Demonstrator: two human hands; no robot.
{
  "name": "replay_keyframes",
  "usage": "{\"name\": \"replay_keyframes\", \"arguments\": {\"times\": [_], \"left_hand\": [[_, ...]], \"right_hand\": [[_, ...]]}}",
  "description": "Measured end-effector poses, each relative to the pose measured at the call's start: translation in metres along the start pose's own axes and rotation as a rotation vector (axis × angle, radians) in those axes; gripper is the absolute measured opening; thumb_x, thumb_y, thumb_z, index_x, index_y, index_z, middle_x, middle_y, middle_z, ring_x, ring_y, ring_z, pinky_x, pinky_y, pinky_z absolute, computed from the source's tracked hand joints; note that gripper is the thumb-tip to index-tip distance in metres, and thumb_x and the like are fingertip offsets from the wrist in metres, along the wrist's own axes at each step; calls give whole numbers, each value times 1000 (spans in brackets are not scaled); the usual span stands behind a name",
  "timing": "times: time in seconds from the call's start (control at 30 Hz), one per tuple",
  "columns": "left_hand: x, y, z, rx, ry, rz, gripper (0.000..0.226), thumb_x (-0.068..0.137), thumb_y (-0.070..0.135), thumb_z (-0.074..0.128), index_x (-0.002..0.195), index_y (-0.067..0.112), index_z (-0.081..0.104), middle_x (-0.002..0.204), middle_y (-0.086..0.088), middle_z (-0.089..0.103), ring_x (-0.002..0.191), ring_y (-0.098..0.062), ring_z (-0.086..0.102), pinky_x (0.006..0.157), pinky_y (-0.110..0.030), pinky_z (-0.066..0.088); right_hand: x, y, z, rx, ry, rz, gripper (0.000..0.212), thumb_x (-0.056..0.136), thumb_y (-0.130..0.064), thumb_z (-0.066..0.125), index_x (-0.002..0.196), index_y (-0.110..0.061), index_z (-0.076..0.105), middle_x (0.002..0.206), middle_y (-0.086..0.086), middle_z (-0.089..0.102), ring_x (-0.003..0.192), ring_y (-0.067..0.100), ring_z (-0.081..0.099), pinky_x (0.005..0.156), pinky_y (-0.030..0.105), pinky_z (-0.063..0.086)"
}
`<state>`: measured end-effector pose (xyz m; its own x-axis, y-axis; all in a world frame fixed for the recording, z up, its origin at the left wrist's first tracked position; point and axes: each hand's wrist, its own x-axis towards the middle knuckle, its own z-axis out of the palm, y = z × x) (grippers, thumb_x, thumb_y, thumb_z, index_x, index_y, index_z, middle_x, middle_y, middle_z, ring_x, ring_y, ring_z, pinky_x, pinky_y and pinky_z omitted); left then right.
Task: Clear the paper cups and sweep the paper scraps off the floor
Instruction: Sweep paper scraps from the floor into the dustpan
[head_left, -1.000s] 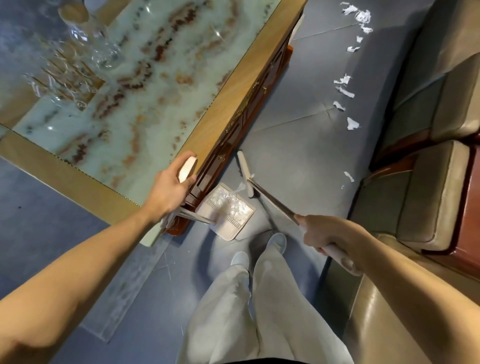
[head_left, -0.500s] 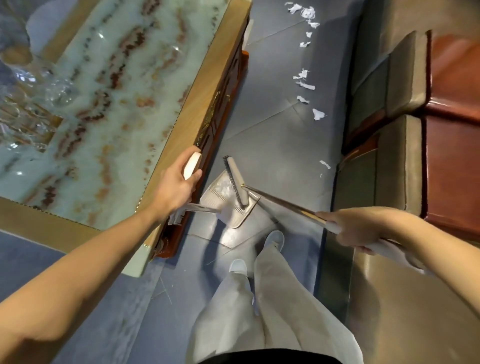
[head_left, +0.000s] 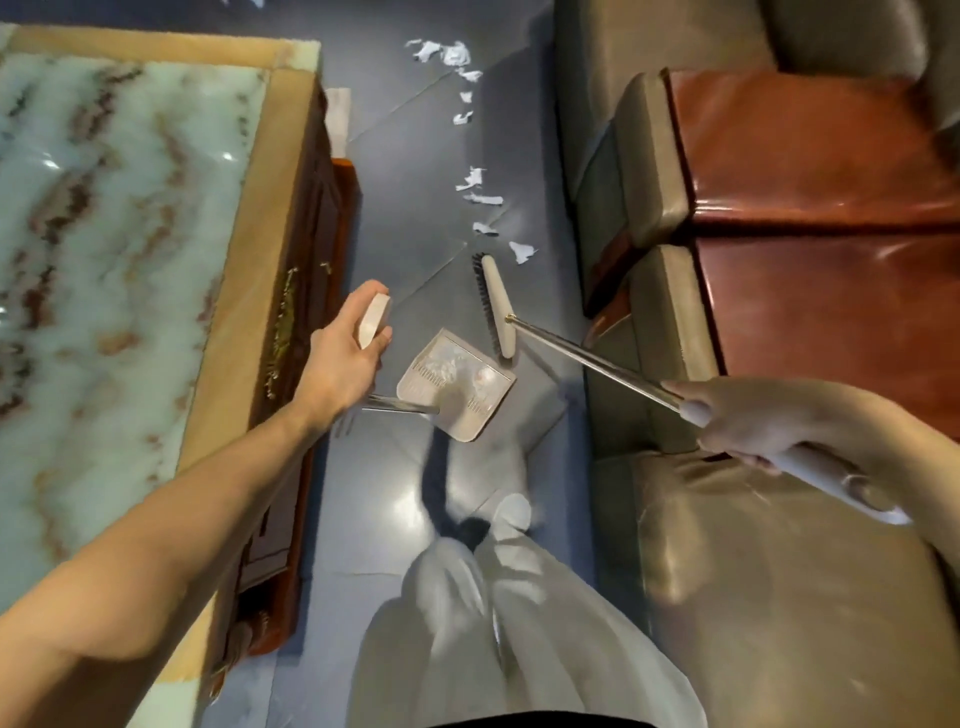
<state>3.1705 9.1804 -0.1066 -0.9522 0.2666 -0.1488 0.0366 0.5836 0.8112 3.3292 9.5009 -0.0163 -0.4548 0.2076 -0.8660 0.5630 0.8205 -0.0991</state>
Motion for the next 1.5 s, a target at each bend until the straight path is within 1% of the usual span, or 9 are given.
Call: {"name": "replay_keyframes", "arguments": {"times": [0.13,0.4,0.53,0.73,0.87,1.0,1.13,1.4,1.5], "left_hand": [[37,18,29,-1,-48,6,40,96,11,56,126,38,47,106,-9,60,60,-13,54,63,-28,52],[113,49,59,42,-262,14,41,97,13,53,128,40,47,95,-9,58,60,-16,53,43,-20,44],[139,66,78,64,-361,69,39,97,13,54,127,38,51,90,-5,57,62,-17,51,48,-26,47],[156,81,97,39,-415,17,41,96,18,50,121,51,49,83,-9,55,55,-21,50,44,-28,50],[160,77,88,37,-442,50,37,96,18,49,117,49,48,83,-9,55,58,-23,51,50,-39,53],[165,70,76,59,-447,70,40,98,20,47,128,46,44,98,-6,59,71,-25,57,66,-38,56],[177,64,60,71,-443,73,41,100,21,48,135,42,41,120,-7,56,109,-36,58,85,-42,54],[227,82,52,66,-310,55,41,100,23,49,137,40,42,111,-5,57,78,-29,60,70,-37,58],[248,90,55,49,-258,45,42,100,20,49,139,34,42,111,4,51,86,-25,59,80,-34,54]], "right_hand": [[21,17,-21,60,54,69,76,89,5,47,150,-31,23,73,13,61,45,16,51,38,22,41],[73,14,-36,-93,120,187,70,94,1,44,155,-13,12,89,7,57,72,19,64,44,21,45],[98,3,-22,-39,30,198,77,90,6,47,155,-16,11,112,11,60,59,14,56,38,20,41],[88,-16,-4,140,-173,121,79,91,3,39,152,-39,9,81,1,52,58,14,48,36,16,36],[74,-14,-18,192,-251,102,49,94,-2,47,141,-15,38,78,8,56,50,12,49,38,17,39],[50,-17,-40,285,-278,90,52,96,-3,46,145,-13,30,66,5,51,41,8,45,47,22,46],[49,-28,-60,116,-231,46,62,96,-7,50,150,-18,22,76,-5,51,54,5,47,50,20,46],[108,-28,-154,319,-20,87,63,93,2,46,148,-22,26,60,11,52,43,17,48,37,24,41],[149,-30,-189,264,38,87,64,92,3,43,149,-21,26,68,13,55,51,22,51,42,28,42]]}}
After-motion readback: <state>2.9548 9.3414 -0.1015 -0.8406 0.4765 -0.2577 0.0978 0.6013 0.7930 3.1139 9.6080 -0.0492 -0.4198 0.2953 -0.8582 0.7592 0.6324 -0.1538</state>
